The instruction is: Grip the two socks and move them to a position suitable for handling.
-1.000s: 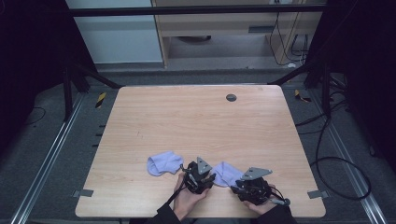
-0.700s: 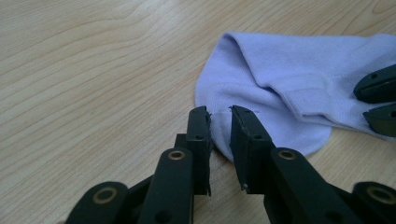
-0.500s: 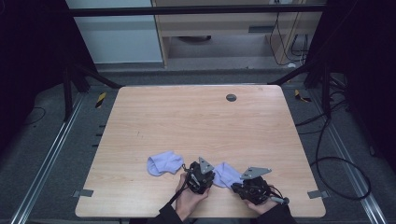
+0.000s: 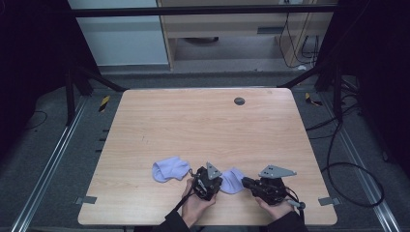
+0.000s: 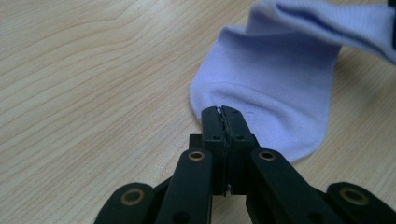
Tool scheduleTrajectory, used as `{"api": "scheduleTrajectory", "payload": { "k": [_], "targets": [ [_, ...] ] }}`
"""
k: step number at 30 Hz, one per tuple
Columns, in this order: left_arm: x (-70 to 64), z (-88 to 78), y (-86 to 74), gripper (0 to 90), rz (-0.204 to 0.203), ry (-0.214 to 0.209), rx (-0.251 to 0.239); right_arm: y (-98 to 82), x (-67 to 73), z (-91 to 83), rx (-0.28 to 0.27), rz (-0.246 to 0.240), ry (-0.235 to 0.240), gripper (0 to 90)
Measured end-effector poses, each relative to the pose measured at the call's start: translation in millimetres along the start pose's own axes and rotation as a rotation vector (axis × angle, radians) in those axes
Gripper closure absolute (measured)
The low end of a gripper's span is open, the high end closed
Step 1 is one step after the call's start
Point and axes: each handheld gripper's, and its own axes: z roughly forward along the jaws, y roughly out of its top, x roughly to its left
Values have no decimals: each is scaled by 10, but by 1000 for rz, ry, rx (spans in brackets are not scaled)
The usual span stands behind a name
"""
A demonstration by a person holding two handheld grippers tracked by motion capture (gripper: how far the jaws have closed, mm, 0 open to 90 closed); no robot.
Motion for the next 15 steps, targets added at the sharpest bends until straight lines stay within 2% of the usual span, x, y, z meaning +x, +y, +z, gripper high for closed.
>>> {"api": "scheduleTrajectory", "payload": {
  "k": [7, 15],
  "targets": [
    [-13, -5, 0, 888, 19, -4, 2, 65, -68, 16, -53, 32, -76, 840],
    [-14, -9, 2, 889, 28, -13, 7, 111, -221, 80, -48, 55, -168, 824]
  ]
}}
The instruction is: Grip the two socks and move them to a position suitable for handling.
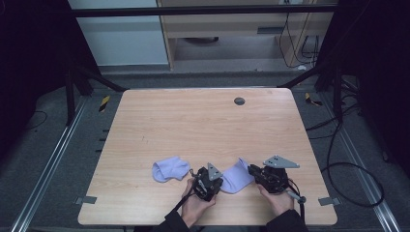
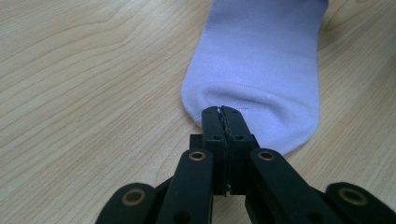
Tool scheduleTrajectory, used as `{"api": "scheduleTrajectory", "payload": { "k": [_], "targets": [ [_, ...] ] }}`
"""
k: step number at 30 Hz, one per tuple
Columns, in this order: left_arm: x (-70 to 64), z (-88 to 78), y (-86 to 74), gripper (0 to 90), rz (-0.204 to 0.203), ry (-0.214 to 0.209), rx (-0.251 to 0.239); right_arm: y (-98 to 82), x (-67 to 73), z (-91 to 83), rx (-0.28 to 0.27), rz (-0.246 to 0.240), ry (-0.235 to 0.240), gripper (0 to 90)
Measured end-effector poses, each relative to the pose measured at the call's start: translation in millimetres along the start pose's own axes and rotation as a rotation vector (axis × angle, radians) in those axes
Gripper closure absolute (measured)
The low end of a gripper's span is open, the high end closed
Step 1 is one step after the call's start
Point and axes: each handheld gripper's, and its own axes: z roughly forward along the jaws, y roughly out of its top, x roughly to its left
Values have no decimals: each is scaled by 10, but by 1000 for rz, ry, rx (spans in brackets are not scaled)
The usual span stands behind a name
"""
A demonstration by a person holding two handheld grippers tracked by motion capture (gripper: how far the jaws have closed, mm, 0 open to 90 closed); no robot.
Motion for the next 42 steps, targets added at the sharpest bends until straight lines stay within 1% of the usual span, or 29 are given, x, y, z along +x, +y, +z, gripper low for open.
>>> {"api": "scheduleTrajectory", "payload": {
  "k": [4, 9, 11, 12, 13, 14, 17, 19, 23, 27, 31, 34, 36, 37, 39, 40, 42],
  "targets": [
    [1, 2, 1, 889, 1, 0, 0, -16, -92, 8, 9, 13, -46, 816],
    [5, 7, 3, 885, 4, -2, -7, -27, -132, 6, 22, 2, -101, 787],
    [10, 2, 4, 871, 3, -3, -12, -32, -133, 10, 27, -15, -123, 751],
    [12, -6, 6, 850, 2, -2, -18, -33, -134, 9, 24, -28, -137, 724],
    [17, -14, 8, 822, 0, -1, -29, -32, -129, 2, 18, -29, -151, 687],
    [25, -30, 11, 793, 2, 1, -35, -31, -134, -6, 3, -39, -159, 650],
    [61, -90, 22, 731, 0, 11, -51, -23, -159, -38, -48, -44, -158, 577],
    [96, -143, 29, 697, -5, 14, -62, -16, -169, -59, -68, -40, -154, 540],
    [222, -294, 43, 621, -10, 22, -69, -4, -184, -74, -77, -43, -150, 482],
    [359, -456, 35, 541, -23, 30, -91, 25, -177, -83, -80, -53, -139, 445],
    [553, -681, -10, 515, -40, 59, -109, 55, -147, -90, -84, -65, -121, 430],
    [719, -863, -82, 503, -59, 88, -132, 94, -102, -95, -90, -79, -94, 427],
    [833, -979, -149, 495, -81, 111, -144, 126, -72, -95, -97, -82, -72, 429],
    [904, -1045, -199, 492, -100, 127, -153, 145, -54, -92, -99, -86, -62, 431],
    [1011, -1138, -291, 488, -128, 150, -158, 190, 1, -77, -103, -90, -39, 432],
    [1062, -1179, -340, 487, -137, 164, -158, 218, 39, -60, -102, -101, -27, 432],
    [1145, -1239, -427, 486, -158, 186, -157, 265, 118, -23, -99, -109, -4, 432]
  ]
}}
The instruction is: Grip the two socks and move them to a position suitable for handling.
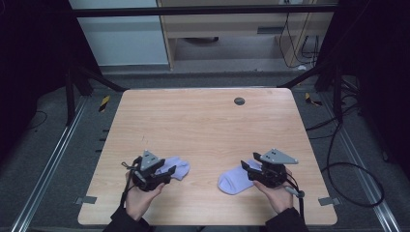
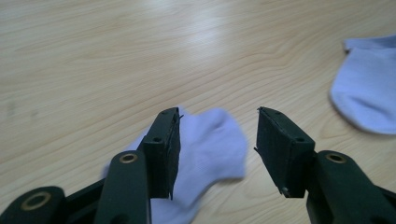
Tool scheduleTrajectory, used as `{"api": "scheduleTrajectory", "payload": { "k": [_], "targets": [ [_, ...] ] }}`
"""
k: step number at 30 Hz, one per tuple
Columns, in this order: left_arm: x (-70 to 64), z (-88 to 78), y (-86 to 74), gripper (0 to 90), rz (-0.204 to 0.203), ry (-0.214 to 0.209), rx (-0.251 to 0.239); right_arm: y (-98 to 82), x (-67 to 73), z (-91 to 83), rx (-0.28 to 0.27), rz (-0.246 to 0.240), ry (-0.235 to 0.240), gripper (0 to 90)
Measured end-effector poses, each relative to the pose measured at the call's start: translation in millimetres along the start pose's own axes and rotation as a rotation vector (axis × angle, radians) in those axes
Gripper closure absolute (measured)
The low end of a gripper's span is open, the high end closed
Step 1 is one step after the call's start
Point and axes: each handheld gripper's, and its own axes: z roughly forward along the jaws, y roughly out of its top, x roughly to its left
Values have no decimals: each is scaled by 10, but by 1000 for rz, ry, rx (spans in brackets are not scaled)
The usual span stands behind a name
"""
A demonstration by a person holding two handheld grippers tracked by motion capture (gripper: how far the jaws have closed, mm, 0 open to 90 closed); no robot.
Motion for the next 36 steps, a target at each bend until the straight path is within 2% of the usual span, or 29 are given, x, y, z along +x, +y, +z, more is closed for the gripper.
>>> {"api": "scheduleTrajectory", "payload": {
  "k": [6, 9, 13, 17, 24, 30, 36],
  "targets": [
    [309, -112, -183, 487, -56, 71, 10, 155, 239, 200, 1, -26, 69, 429],
    [396, -135, -259, 486, -67, 93, 17, 230, 360, 304, 4, -38, 100, 430],
    [474, -132, -382, 487, -75, 109, 48, 326, 574, 475, 22, -75, 147, 443],
    [499, -101, -432, 495, -82, 117, 65, 381, 796, 672, 47, -110, 187, 466],
    [482, 4, -458, 519, -68, 91, 97, 373, 1069, 971, 112, -152, 244, 497],
    [485, 89, -466, 532, -64, 79, 114, 319, 1283, 1192, 169, -183, 282, 519],
    [444, 169, -462, 551, -48, 65, 129, 246, 1421, 1353, 216, -217, 298, 546]
  ]
}}
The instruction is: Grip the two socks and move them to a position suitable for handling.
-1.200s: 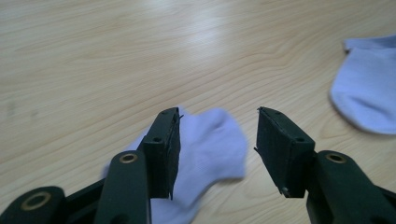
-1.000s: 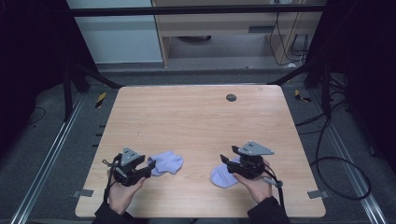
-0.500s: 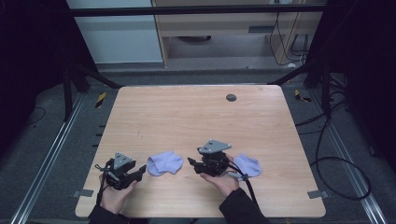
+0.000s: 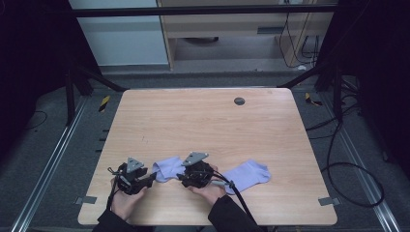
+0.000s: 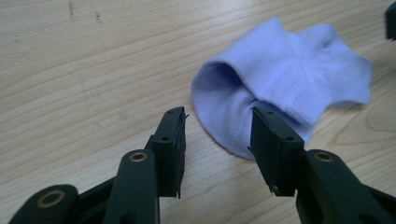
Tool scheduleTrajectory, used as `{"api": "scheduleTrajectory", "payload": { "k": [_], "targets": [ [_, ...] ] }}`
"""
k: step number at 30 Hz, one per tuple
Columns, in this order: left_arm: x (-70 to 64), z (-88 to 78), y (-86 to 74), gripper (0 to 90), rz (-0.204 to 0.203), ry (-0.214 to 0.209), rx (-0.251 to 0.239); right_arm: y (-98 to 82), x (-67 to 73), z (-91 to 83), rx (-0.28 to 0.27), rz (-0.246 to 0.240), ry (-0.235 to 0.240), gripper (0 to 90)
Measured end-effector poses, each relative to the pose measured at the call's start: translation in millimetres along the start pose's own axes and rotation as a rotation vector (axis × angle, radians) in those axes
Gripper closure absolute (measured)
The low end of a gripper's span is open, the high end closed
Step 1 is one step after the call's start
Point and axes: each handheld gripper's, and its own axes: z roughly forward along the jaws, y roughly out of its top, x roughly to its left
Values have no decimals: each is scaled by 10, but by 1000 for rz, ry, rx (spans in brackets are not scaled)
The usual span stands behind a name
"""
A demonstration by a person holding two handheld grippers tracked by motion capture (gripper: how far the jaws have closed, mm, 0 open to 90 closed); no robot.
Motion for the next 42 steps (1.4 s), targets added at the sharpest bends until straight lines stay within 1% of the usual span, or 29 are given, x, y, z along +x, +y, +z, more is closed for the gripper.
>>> {"api": "scheduleTrajectory", "payload": {
  "k": [4, 8, 13, 14, 16, 18, 21, 25, 27, 29, 34, 38, 42],
  "targets": [
    [-30, 40, 8, 565, 14, -8, 13, -12, 23, 85, 23, -21, 8, 569],
    [-37, 80, 6, 589, 18, -11, 28, -28, 31, 139, 43, -19, 13, 593],
    [-34, 97, 5, 617, 17, -17, 39, -39, 35, 182, 59, -22, 20, 649],
    [-35, 102, 3, 631, 15, -20, 39, -39, 36, 190, 69, -24, 17, 664],
    [-41, 104, 8, 653, 11, -24, 39, -38, 43, 203, 68, -31, 13, 704],
    [-43, 105, 10, 671, 9, -25, 40, -27, 52, 208, 75, -38, -6, 746],
    [-47, 106, 13, 702, 8, -27, 41, -10, 65, 213, 88, -33, -27, 800],
    [-57, 110, 22, 763, 9, -39, 47, 5, 69, 218, 93, -19, -20, 826],
    [-58, 113, 25, 801, 4, -50, 47, 6, 63, 208, 84, -7, -15, 829],
    [-55, 114, 26, 837, 2, -58, 48, 10, 53, 172, 52, 15, 3, 830],
    [-56, 98, 31, 858, 12, -69, 51, 67, 35, 25, -39, 62, 21, 828],
    [-73, 40, 41, 861, 31, -83, 42, 115, 19, -56, -92, 84, 11, 828],
    [-83, -38, 28, 862, 67, -90, 42, 157, -22, -86, -149, 126, -13, 826]
  ]
}}
